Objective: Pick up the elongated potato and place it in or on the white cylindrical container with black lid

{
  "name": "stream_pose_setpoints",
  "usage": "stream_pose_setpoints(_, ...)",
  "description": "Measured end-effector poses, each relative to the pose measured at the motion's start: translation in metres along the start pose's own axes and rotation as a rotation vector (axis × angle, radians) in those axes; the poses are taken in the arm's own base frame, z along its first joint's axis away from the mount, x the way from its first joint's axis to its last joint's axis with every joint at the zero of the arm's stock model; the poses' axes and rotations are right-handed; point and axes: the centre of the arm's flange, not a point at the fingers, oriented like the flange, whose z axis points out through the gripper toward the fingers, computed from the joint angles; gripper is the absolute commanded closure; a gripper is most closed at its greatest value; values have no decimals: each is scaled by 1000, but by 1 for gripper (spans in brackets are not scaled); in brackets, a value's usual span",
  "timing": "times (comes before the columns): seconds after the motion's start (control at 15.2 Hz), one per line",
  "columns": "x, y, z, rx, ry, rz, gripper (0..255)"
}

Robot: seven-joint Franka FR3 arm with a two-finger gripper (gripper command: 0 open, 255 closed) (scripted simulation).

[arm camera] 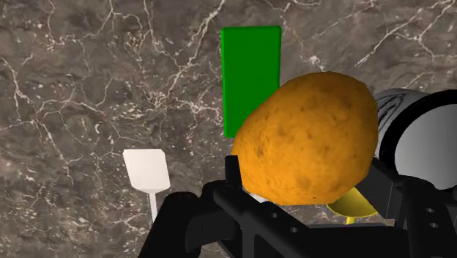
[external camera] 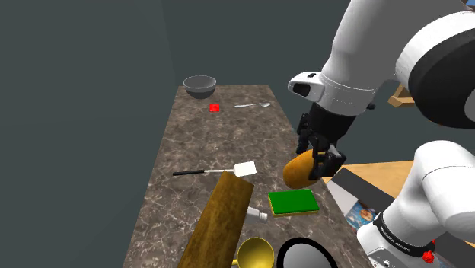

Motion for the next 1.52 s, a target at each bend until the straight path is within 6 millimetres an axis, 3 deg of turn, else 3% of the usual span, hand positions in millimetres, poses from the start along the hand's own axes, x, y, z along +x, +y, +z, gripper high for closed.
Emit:
stream_pose_setpoints(0.86, 59, -159, -10, -1, 0, 1, 255)
stream_pose_setpoints(1.06, 63, -172, 0, 0, 0, 1, 255)
stream_pose_setpoints(1.52, 62, -176, 36, 0, 0, 2, 255)
